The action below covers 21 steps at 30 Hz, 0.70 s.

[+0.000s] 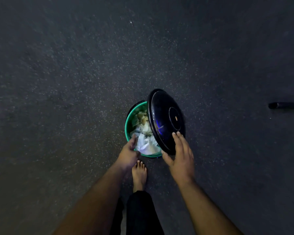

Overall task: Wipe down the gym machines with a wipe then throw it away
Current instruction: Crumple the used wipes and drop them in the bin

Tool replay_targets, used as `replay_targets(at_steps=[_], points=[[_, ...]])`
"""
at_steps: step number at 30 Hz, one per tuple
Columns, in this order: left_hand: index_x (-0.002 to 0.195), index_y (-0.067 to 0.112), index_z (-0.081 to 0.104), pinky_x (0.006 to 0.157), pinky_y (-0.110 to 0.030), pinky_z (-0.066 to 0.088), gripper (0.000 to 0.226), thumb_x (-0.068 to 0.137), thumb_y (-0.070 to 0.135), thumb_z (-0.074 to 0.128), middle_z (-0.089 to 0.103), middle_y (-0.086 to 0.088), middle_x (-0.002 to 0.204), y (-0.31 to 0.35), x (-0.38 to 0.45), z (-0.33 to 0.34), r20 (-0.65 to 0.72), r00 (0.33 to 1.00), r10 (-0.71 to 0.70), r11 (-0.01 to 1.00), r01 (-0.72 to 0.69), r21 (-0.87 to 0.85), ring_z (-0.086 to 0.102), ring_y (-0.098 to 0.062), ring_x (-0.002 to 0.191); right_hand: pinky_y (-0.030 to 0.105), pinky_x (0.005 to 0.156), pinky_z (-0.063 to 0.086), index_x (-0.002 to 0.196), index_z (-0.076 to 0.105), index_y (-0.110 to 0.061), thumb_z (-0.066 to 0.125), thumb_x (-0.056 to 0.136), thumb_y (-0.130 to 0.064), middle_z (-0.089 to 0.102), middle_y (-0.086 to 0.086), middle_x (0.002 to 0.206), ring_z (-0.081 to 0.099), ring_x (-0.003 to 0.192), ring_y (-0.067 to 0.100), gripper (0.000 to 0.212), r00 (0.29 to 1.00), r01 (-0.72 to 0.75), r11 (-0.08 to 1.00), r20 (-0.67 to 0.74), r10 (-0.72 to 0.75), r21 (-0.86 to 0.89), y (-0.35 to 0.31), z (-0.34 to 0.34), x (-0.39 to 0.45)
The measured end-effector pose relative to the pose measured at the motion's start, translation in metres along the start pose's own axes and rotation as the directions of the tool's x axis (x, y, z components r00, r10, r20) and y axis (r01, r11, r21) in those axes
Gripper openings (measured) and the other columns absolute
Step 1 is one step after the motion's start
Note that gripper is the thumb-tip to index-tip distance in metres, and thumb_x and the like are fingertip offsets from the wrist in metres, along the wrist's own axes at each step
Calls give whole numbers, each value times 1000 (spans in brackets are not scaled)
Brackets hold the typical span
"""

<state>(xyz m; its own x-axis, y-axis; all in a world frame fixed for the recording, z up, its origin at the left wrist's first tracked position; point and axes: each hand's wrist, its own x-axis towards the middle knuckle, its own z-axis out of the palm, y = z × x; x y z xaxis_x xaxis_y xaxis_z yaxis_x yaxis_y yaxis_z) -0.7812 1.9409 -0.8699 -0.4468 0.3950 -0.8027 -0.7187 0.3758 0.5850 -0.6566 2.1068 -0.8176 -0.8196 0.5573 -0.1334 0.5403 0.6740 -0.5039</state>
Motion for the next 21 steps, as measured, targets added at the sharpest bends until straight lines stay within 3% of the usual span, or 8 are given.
replay_targets(at_steps=[1, 4, 6, 8, 13, 18, 21], points=[[160, 14, 27, 98, -31, 55, 88, 86, -23, 57, 57, -2, 147, 1, -1, -1, -24, 1000, -21, 1000, 21, -12, 64, -10, 119, 51, 110, 43, 152, 39, -21, 59, 90, -45, 41, 5, 156, 43, 142, 26, 69, 999, -8, 1000, -38, 8, 8, -1, -3, 0], [164, 18, 16, 111, -51, 47, 95, 86, -11, 63, 44, -6, 159, 6, 0, -3, -82, 996, -43, 995, 50, 90, 51, -23, 138, 49, 105, 45, 144, 49, -18, 61, 90, -36, 50, 9, 146, 49, 132, 29, 58, 987, -30, 1000, -158, 30, -1, -4, -11, -5], [163, 13, 16, 115, -49, 43, 93, 88, -5, 69, 39, -7, 161, 9, -1, -2, -128, 991, -26, 974, 54, 220, 43, -25, 145, 51, 101, 48, 139, 53, -15, 69, 89, -20, 53, 10, 139, 52, 125, 31, 53, 974, -50, 999, -222, 45, -17, -9, -18, -11], [162, 13, 23, 113, -44, 44, 93, 86, 0, 75, 48, -7, 154, 19, -8, 4, -149, 989, 9, 959, 34, 281, 46, -25, 142, 52, 97, 50, 135, 57, -13, 75, 83, -7, 55, 10, 133, 54, 121, 30, 55, 971, -74, 997, -230, 66, -28, -16, -24, -14], [160, 14, 28, 102, -34, 50, 80, 91, -1, 66, 57, -8, 145, 41, -21, 12, -174, 983, 52, 931, 15, 364, 58, -26, 127, 44, 92, 55, 132, 58, -18, 74, 86, -10, 56, 4, 129, 56, 116, 25, 49, 967, -209, 978, -148, 209, 13, -38, -34, -16], [150, 8, 47, 105, -44, 51, 59, 95, 3, 66, 65, -11, 136, 57, -53, -2, -209, 976, 63, 944, 10, 330, 61, -30, 126, 40, 93, 51, 130, 58, -19, 72, 86, -11, 56, 5, 130, 58, 114, 28, 47, 959, -280, 959, 43, 281, -31, -59, -35, -19], [145, 3, 52, 98, -33, 48, 48, 98, 6, 64, 63, -7, 134, 80, -97, -16, -240, 969, 57, 959, 13, 282, 61, -27, 123, 40, 96, 50, 131, 57, -22, 70, 89, -12, 53, 3, 133, 56, 117, 26, 45, 932, -329, 942, 141, 335, -63, -85, -51, -21]])
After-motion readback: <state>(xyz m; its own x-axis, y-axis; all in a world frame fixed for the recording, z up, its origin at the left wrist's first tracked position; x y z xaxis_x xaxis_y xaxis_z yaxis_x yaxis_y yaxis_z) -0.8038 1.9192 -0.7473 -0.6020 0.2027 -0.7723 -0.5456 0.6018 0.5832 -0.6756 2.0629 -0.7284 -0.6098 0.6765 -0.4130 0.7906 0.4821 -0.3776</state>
